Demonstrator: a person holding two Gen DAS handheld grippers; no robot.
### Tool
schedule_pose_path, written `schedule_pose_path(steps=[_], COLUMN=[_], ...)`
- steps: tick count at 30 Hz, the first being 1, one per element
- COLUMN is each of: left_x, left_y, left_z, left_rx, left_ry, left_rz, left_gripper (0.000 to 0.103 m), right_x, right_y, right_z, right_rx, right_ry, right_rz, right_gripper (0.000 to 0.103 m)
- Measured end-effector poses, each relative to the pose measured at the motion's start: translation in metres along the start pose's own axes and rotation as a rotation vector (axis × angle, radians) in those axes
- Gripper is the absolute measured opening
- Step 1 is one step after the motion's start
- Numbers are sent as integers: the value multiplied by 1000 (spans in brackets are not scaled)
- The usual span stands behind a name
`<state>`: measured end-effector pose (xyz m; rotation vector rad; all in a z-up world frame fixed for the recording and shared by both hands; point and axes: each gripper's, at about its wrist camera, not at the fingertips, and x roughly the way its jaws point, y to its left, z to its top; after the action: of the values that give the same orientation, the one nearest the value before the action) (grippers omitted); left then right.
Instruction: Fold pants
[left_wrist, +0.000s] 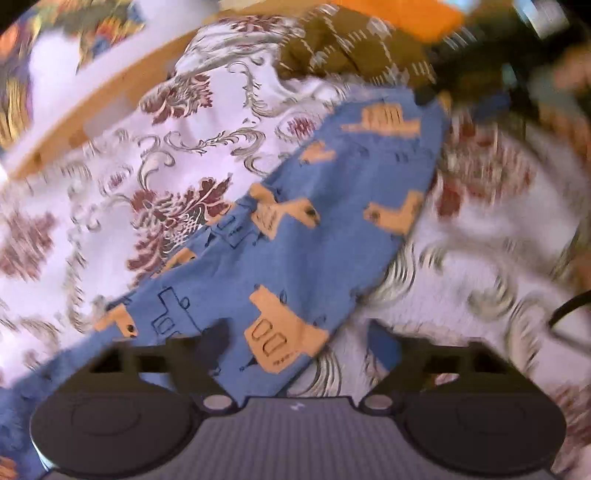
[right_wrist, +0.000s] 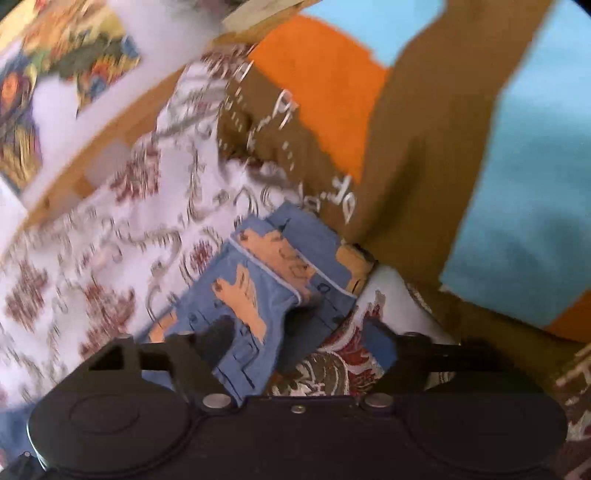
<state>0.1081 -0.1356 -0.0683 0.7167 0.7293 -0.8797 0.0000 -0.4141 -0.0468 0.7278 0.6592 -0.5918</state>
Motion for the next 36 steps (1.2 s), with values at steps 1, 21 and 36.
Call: schedule_pose_path(steps=[1,21,36], left_x=[-3,134,192], left_y=[11,10,4], left_z=[7,260,290], left_rx=[-27,84,-19], left_ry=[-9,76,362], left_rz=[-44,-447,-643], left_gripper=[93,103,103], right_x=[-2,8,29], right_y=[-3,-17,-40], right_z=[1,-9,-1], right_rx=[25,361,571], right_ry=[-11,-68,30], right_rz=[11,224,326], right_gripper=[96,102,103])
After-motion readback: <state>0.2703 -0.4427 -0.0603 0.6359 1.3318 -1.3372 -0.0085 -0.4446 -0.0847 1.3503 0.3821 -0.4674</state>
